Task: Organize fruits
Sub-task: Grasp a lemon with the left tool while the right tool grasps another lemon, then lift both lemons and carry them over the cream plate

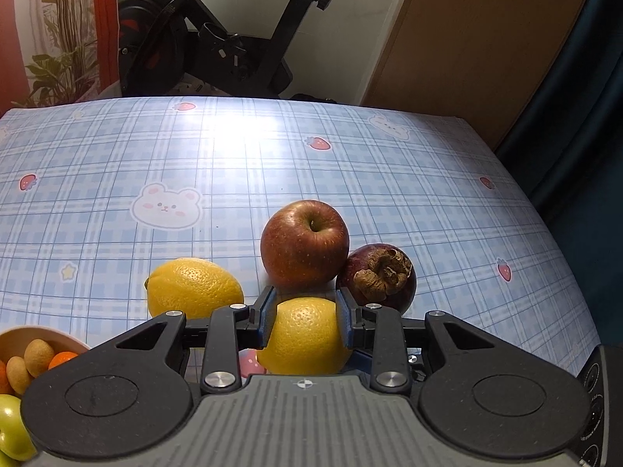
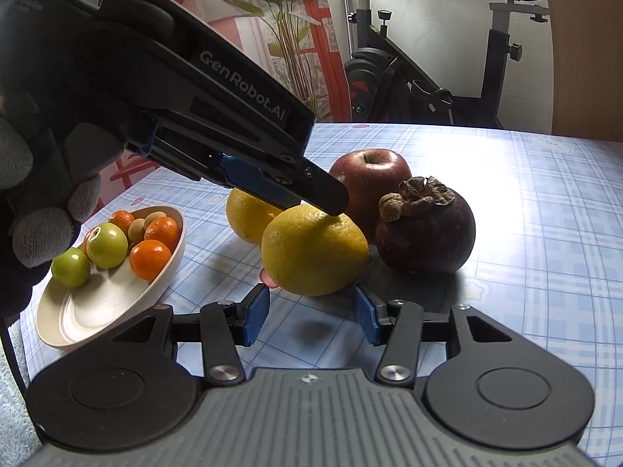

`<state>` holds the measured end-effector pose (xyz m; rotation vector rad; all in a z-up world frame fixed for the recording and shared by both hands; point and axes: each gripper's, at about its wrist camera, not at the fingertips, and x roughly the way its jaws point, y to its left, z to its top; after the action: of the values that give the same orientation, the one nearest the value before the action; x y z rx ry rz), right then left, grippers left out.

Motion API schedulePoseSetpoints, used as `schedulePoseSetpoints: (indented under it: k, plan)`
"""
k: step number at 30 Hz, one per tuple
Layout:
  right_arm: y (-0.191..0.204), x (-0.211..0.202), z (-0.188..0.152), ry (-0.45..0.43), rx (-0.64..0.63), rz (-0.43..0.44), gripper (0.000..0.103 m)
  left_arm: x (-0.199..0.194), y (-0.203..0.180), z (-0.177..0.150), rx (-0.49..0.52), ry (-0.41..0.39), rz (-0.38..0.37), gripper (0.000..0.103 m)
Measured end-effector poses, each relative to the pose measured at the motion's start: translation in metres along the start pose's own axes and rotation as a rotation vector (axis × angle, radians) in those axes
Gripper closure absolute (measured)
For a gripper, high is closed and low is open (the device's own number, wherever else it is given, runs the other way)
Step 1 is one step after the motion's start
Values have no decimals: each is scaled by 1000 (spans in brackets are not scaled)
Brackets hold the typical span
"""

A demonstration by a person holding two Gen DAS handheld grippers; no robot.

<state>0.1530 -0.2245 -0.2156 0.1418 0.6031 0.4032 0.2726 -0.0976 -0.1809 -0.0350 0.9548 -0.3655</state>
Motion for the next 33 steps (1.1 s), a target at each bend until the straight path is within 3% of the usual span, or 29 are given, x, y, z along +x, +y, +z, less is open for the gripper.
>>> schedulePoseSetpoints:
  k: [5, 12, 19, 33]
  plan:
    - [-1, -1, 0, -3, 7, -5, 52, -7, -1, -2, 7, 4, -14, 69]
    - [4, 5, 4, 2, -10, -14, 39, -13, -2, -7, -9, 17, -32, 69]
    - [6, 9, 5, 0, -19, -28, 42, -13, 7, -8, -57, 16, -50, 69]
    - [2, 7, 5, -3, -1, -17, 44, -4, 9, -2, -36, 10, -38, 65]
